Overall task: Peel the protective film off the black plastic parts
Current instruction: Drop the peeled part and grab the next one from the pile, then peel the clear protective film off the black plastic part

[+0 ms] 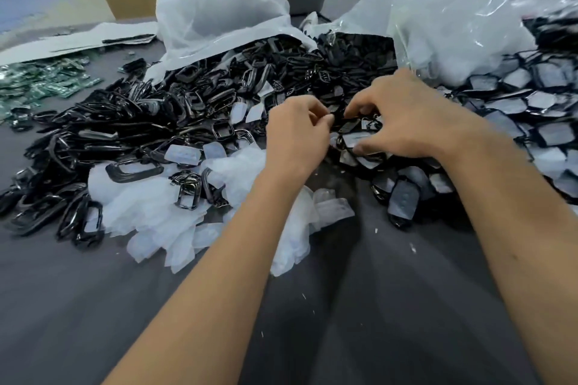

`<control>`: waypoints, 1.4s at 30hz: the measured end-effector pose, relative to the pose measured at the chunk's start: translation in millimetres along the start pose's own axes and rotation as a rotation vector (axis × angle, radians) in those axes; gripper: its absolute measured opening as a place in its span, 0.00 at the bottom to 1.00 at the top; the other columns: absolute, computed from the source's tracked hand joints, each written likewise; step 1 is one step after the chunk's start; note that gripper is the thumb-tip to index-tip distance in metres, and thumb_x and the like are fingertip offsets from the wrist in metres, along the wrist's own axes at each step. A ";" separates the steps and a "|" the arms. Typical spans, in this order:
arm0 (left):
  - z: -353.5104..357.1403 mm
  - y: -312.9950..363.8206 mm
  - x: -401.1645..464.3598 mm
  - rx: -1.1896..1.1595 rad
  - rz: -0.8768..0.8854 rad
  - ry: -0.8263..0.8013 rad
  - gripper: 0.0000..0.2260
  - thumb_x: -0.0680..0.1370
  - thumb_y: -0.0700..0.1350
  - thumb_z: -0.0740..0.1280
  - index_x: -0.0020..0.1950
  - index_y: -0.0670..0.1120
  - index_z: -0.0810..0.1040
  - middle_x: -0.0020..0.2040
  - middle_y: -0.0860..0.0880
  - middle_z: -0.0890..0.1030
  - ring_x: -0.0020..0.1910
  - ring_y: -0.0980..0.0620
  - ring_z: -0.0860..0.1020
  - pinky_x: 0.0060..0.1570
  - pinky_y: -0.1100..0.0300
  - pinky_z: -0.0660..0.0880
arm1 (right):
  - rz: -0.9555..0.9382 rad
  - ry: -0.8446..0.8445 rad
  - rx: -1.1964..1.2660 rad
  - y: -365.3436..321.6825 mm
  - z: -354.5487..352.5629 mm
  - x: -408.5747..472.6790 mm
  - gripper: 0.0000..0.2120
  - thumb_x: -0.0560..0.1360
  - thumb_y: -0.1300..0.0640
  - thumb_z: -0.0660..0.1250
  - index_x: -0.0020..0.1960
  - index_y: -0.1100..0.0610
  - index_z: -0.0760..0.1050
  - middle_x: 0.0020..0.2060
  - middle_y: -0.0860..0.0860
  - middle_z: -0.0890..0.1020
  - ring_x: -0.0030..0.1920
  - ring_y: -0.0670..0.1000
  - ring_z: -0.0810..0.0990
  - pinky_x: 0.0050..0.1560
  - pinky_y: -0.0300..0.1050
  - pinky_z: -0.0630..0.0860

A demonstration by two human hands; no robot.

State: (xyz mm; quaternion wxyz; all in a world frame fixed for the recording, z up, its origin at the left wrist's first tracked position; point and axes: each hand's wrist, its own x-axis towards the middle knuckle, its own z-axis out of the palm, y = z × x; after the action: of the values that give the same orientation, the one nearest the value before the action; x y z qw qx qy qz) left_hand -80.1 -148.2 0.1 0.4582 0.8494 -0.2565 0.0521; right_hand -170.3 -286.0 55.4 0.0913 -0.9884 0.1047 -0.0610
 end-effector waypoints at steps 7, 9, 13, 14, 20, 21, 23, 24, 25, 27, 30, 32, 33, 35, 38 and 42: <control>-33.7 -50.7 -9.2 0.405 -0.062 0.069 0.15 0.77 0.33 0.67 0.58 0.49 0.84 0.60 0.46 0.79 0.63 0.44 0.72 0.56 0.57 0.70 | -0.026 0.019 0.028 -49.5 35.4 5.6 0.13 0.74 0.57 0.76 0.57 0.47 0.84 0.52 0.52 0.83 0.59 0.54 0.79 0.58 0.51 0.80; -41.5 -59.5 -10.5 0.428 -0.050 0.029 0.15 0.78 0.34 0.67 0.61 0.48 0.83 0.63 0.46 0.77 0.64 0.44 0.69 0.56 0.58 0.67 | 0.011 0.100 -0.003 -61.6 46.8 11.8 0.15 0.76 0.61 0.73 0.59 0.48 0.83 0.54 0.53 0.82 0.63 0.54 0.74 0.60 0.52 0.78; -54.1 -61.6 -5.9 0.456 -0.070 -0.059 0.12 0.78 0.38 0.70 0.58 0.49 0.85 0.62 0.48 0.76 0.60 0.44 0.75 0.50 0.56 0.69 | -0.024 0.144 -0.110 -86.5 60.2 30.1 0.17 0.78 0.63 0.67 0.65 0.52 0.79 0.58 0.54 0.80 0.66 0.57 0.70 0.61 0.50 0.76; -57.2 -62.1 -4.9 0.457 -0.071 -0.062 0.12 0.76 0.37 0.70 0.56 0.49 0.85 0.61 0.48 0.77 0.59 0.45 0.76 0.49 0.57 0.68 | -0.019 0.124 -0.120 -90.7 62.7 33.6 0.18 0.78 0.64 0.66 0.66 0.52 0.78 0.59 0.54 0.79 0.66 0.57 0.71 0.60 0.51 0.76; -71.1 -71.1 -6.2 0.238 -0.132 -0.012 0.19 0.74 0.40 0.77 0.64 0.49 0.82 0.58 0.48 0.80 0.52 0.48 0.81 0.58 0.52 0.78 | 0.113 0.069 -0.030 -89.9 67.6 39.2 0.14 0.75 0.65 0.70 0.60 0.55 0.81 0.54 0.58 0.82 0.53 0.60 0.82 0.46 0.49 0.78; -73.1 -72.5 -6.9 0.183 -0.145 0.049 0.18 0.75 0.40 0.77 0.64 0.48 0.83 0.55 0.48 0.81 0.48 0.50 0.81 0.57 0.54 0.79 | 0.114 0.066 -0.016 -89.4 66.7 39.5 0.14 0.76 0.65 0.70 0.59 0.55 0.81 0.54 0.59 0.82 0.52 0.61 0.82 0.47 0.49 0.79; -75.6 -74.5 -8.3 0.116 -0.167 0.156 0.15 0.77 0.40 0.75 0.64 0.48 0.83 0.52 0.50 0.82 0.44 0.52 0.81 0.53 0.57 0.79 | 0.123 0.065 0.023 -88.8 61.7 40.6 0.13 0.75 0.66 0.69 0.58 0.56 0.82 0.54 0.60 0.82 0.52 0.62 0.83 0.50 0.51 0.81; -76.3 -75.7 -8.2 0.101 -0.178 0.181 0.14 0.78 0.40 0.75 0.63 0.48 0.83 0.51 0.50 0.82 0.46 0.52 0.81 0.53 0.57 0.80 | 0.131 0.073 0.044 -87.9 58.3 42.1 0.13 0.74 0.67 0.68 0.56 0.57 0.83 0.53 0.60 0.83 0.51 0.63 0.83 0.52 0.52 0.82; -76.7 -76.0 -7.7 0.098 -0.188 0.192 0.13 0.78 0.40 0.75 0.62 0.47 0.84 0.51 0.49 0.83 0.47 0.51 0.82 0.52 0.58 0.80 | 0.141 0.086 0.064 -86.1 54.4 44.3 0.13 0.74 0.68 0.67 0.54 0.57 0.84 0.52 0.60 0.83 0.50 0.63 0.83 0.53 0.54 0.83; -78.8 -75.6 -6.9 0.108 -0.204 0.193 0.12 0.77 0.41 0.75 0.60 0.47 0.84 0.52 0.49 0.83 0.47 0.52 0.81 0.48 0.64 0.77 | 0.162 0.128 0.104 -82.6 48.1 49.5 0.12 0.74 0.68 0.67 0.52 0.58 0.85 0.51 0.60 0.84 0.50 0.63 0.83 0.54 0.56 0.84; -83.5 -75.2 -6.9 0.149 -0.226 0.170 0.14 0.75 0.43 0.78 0.59 0.49 0.83 0.53 0.51 0.82 0.45 0.55 0.80 0.42 0.70 0.71 | 0.153 0.232 0.250 -84.8 49.8 55.7 0.16 0.76 0.68 0.66 0.57 0.57 0.86 0.55 0.57 0.86 0.56 0.59 0.83 0.60 0.52 0.81; -87.1 -76.6 -6.3 0.214 -0.238 0.140 0.17 0.71 0.47 0.81 0.59 0.51 0.83 0.53 0.52 0.82 0.48 0.54 0.81 0.46 0.62 0.74 | 0.118 0.276 0.419 -93.3 57.0 58.4 0.16 0.77 0.67 0.65 0.60 0.56 0.85 0.55 0.54 0.86 0.55 0.51 0.82 0.60 0.42 0.78; -87.8 -76.7 -5.9 0.245 -0.242 0.115 0.19 0.70 0.49 0.82 0.58 0.51 0.83 0.54 0.52 0.82 0.49 0.52 0.82 0.49 0.58 0.76 | 0.101 0.282 0.483 -97.2 61.7 58.9 0.16 0.77 0.66 0.66 0.60 0.56 0.86 0.51 0.52 0.86 0.51 0.47 0.82 0.56 0.34 0.75; -87.1 -76.3 -5.2 0.296 -0.247 0.060 0.22 0.68 0.52 0.83 0.59 0.52 0.82 0.55 0.51 0.81 0.52 0.49 0.81 0.54 0.52 0.79 | 0.064 0.275 0.537 -100.1 71.8 60.2 0.14 0.77 0.66 0.67 0.58 0.56 0.86 0.44 0.48 0.84 0.42 0.41 0.78 0.46 0.21 0.69; -83.0 -74.3 -7.6 0.362 -0.238 0.053 0.25 0.68 0.57 0.81 0.61 0.51 0.79 0.56 0.50 0.79 0.54 0.48 0.79 0.55 0.49 0.79 | 0.046 0.280 0.573 -95.6 82.8 60.0 0.09 0.75 0.64 0.70 0.51 0.54 0.86 0.39 0.43 0.82 0.38 0.38 0.77 0.40 0.22 0.69; -79.6 -75.1 -10.3 0.398 -0.210 0.060 0.22 0.69 0.59 0.80 0.55 0.50 0.77 0.51 0.50 0.81 0.52 0.47 0.80 0.50 0.49 0.79 | 0.061 0.383 0.667 -93.8 97.5 57.9 0.04 0.75 0.58 0.76 0.45 0.54 0.81 0.36 0.44 0.82 0.36 0.40 0.78 0.39 0.27 0.71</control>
State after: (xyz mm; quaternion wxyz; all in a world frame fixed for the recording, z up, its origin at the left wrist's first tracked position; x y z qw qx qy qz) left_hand -41.0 -46.5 -13.9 0.2921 0.9432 -0.1377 0.0788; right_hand -82.1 -192.0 -15.7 0.3884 -0.8716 0.1234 -0.2724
